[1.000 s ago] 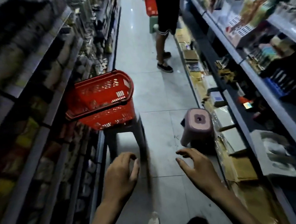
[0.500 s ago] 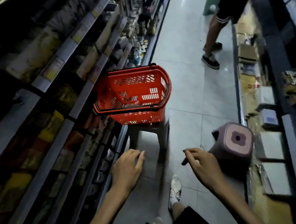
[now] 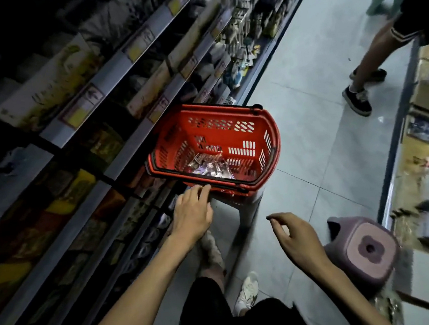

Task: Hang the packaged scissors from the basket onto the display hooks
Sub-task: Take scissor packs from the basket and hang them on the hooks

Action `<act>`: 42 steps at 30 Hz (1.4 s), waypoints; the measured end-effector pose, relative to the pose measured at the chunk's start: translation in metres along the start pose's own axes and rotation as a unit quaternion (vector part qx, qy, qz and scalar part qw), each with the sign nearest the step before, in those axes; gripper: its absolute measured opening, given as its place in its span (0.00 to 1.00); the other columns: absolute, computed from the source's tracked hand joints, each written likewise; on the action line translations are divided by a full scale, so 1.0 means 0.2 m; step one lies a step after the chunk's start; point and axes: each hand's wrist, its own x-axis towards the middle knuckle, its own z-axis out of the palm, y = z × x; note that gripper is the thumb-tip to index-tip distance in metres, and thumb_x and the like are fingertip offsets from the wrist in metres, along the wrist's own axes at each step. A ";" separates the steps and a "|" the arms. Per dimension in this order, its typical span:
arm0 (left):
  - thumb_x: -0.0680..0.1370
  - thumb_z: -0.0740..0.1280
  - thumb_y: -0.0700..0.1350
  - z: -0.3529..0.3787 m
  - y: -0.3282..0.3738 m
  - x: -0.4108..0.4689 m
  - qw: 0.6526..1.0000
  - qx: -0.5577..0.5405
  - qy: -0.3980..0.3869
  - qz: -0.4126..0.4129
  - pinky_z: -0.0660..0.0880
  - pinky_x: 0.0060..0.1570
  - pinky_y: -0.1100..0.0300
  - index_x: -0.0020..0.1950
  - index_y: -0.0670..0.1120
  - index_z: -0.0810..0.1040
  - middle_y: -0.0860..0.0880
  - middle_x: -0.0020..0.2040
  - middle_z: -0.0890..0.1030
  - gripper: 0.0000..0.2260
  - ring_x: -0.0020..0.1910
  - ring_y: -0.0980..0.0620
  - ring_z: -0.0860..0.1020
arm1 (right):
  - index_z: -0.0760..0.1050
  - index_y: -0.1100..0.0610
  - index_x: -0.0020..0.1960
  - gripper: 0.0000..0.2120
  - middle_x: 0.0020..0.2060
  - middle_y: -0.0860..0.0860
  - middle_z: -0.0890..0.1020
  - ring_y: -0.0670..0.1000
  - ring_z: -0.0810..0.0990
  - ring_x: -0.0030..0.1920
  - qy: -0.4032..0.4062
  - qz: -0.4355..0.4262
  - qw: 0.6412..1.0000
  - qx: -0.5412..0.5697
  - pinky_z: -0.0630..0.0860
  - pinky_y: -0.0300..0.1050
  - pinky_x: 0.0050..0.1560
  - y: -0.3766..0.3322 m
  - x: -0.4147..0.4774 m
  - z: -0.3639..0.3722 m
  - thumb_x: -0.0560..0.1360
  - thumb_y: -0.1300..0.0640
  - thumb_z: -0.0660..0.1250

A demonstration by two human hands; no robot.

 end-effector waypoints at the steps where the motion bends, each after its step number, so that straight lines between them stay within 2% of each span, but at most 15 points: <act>1: 0.74 0.74 0.48 0.01 -0.02 0.08 1.000 0.016 -0.011 0.008 0.77 0.58 0.45 0.71 0.45 0.76 0.42 0.63 0.80 0.26 0.60 0.41 0.80 | 0.83 0.48 0.58 0.10 0.55 0.42 0.84 0.45 0.82 0.55 -0.004 -0.001 1.000 -0.009 0.77 0.45 0.56 0.00 0.07 0.00 0.81 0.53 0.65; 4: 0.73 0.74 0.53 0.05 -0.07 0.31 0.996 0.055 -0.064 0.043 0.74 0.64 0.44 0.73 0.47 0.75 0.40 0.66 0.78 0.29 0.64 0.40 0.77 | 0.82 0.48 0.59 0.10 0.55 0.45 0.84 0.49 0.82 0.56 -0.019 -0.008 0.998 -0.067 0.78 0.50 0.57 0.00 0.29 0.01 0.81 0.52 0.65; 6: 0.74 0.71 0.57 0.09 -0.11 0.43 0.990 0.079 -0.093 0.066 0.73 0.64 0.43 0.71 0.48 0.76 0.41 0.65 0.79 0.28 0.64 0.40 0.77 | 0.82 0.48 0.59 0.11 0.56 0.47 0.84 0.52 0.82 0.56 -0.031 -0.014 0.994 -0.108 0.78 0.52 0.56 -0.01 0.41 0.02 0.80 0.52 0.65; 9: 0.77 0.57 0.64 0.16 -0.15 0.56 0.983 0.085 -0.144 0.071 0.75 0.62 0.41 0.66 0.49 0.81 0.42 0.61 0.82 0.27 0.60 0.40 0.80 | 0.81 0.49 0.59 0.11 0.53 0.49 0.84 0.55 0.82 0.53 -0.046 -0.016 0.987 -0.154 0.78 0.52 0.52 -0.06 0.58 0.02 0.79 0.53 0.65; 12: 0.80 0.51 0.66 0.26 -0.18 0.61 0.977 0.082 -0.163 0.111 0.74 0.61 0.41 0.64 0.49 0.81 0.44 0.57 0.83 0.29 0.56 0.41 0.81 | 0.80 0.51 0.54 0.12 0.49 0.49 0.83 0.57 0.81 0.48 -0.067 -0.036 0.976 -0.205 0.77 0.52 0.46 -0.09 0.75 0.04 0.75 0.51 0.60; 14: 0.81 0.52 0.66 0.30 -0.22 0.65 0.976 0.077 -0.145 0.143 0.74 0.56 0.44 0.62 0.49 0.81 0.45 0.52 0.83 0.28 0.52 0.42 0.80 | 0.80 0.53 0.52 0.15 0.47 0.50 0.82 0.58 0.81 0.47 -0.077 -0.063 0.970 -0.222 0.78 0.52 0.45 -0.10 0.87 0.05 0.74 0.50 0.57; 19: 0.82 0.57 0.66 0.35 -0.27 0.69 0.974 0.039 -0.138 0.173 0.74 0.51 0.46 0.62 0.47 0.79 0.44 0.51 0.80 0.25 0.49 0.41 0.78 | 0.80 0.54 0.52 0.18 0.46 0.51 0.82 0.57 0.81 0.49 -0.154 -0.133 0.930 -0.305 0.78 0.53 0.53 -0.08 1.10 0.08 0.70 0.45 0.63; 23: 0.82 0.57 0.66 0.36 -0.28 0.72 0.976 0.003 -0.143 0.164 0.74 0.53 0.47 0.63 0.47 0.79 0.45 0.53 0.80 0.26 0.52 0.42 0.78 | 0.78 0.54 0.52 0.13 0.47 0.52 0.82 0.59 0.80 0.52 -0.232 -0.155 0.884 -0.376 0.74 0.54 0.60 0.01 1.26 0.14 0.70 0.52 0.72; 25: 0.84 0.54 0.64 0.35 -0.28 0.74 0.979 -0.009 -0.148 0.140 0.72 0.54 0.48 0.60 0.48 0.80 0.47 0.52 0.81 0.24 0.52 0.44 0.79 | 0.77 0.54 0.56 0.12 0.51 0.53 0.82 0.59 0.79 0.56 -0.260 -0.168 0.866 -0.392 0.70 0.54 0.63 0.02 1.32 0.15 0.77 0.49 0.67; 28: 0.86 0.45 0.63 0.34 -0.22 0.79 0.991 -0.040 -0.126 0.026 0.71 0.53 0.50 0.54 0.49 0.83 0.50 0.50 0.82 0.29 0.54 0.47 0.80 | 0.76 0.54 0.60 0.18 0.55 0.54 0.82 0.59 0.80 0.59 -0.326 -0.155 0.845 -0.395 0.71 0.52 0.61 -0.01 1.42 0.17 0.81 0.43 0.59; 30: 0.85 0.45 0.63 0.36 -0.16 0.84 0.991 -0.044 -0.113 -0.061 0.70 0.53 0.51 0.50 0.50 0.84 0.51 0.49 0.84 0.30 0.53 0.48 0.81 | 0.76 0.55 0.60 0.15 0.55 0.54 0.83 0.59 0.82 0.58 -0.359 -0.156 0.835 -0.387 0.75 0.52 0.58 -0.02 1.49 0.20 0.79 0.47 0.61; 34: 0.80 0.53 0.57 0.43 -0.07 0.88 0.974 -0.029 -0.101 -0.199 0.68 0.54 0.51 0.46 0.49 0.85 0.52 0.46 0.86 0.22 0.49 0.48 0.82 | 0.76 0.56 0.63 0.15 0.59 0.56 0.82 0.59 0.82 0.61 -0.432 -0.150 0.804 -0.381 0.78 0.53 0.58 -0.03 1.65 0.36 0.78 0.58 0.64; 37: 0.77 0.58 0.53 0.46 -0.05 0.89 0.970 -0.033 -0.057 -0.235 0.68 0.54 0.50 0.46 0.50 0.85 0.52 0.45 0.85 0.16 0.47 0.48 0.81 | 0.78 0.58 0.61 0.15 0.59 0.58 0.83 0.60 0.83 0.60 -0.452 -0.085 0.820 -0.342 0.79 0.52 0.57 -0.01 1.74 0.57 0.76 0.54 0.68; 40: 0.77 0.62 0.50 0.47 -0.05 0.89 0.970 -0.043 -0.021 -0.239 0.68 0.52 0.50 0.45 0.50 0.83 0.53 0.42 0.84 0.10 0.45 0.48 0.80 | 0.82 0.58 0.53 0.17 0.51 0.58 0.86 0.58 0.86 0.52 -0.435 0.079 0.871 -0.213 0.80 0.48 0.50 0.12 1.84 0.79 0.75 0.45 0.70; 42: 0.77 0.64 0.48 0.49 -0.05 0.89 0.968 -0.062 0.002 -0.245 0.69 0.52 0.50 0.44 0.51 0.82 0.53 0.42 0.83 0.08 0.45 0.49 0.79 | 0.84 0.56 0.56 0.20 0.52 0.56 0.87 0.57 0.86 0.53 -0.393 0.154 0.898 -0.127 0.82 0.50 0.53 0.23 1.91 0.94 0.73 0.42 0.72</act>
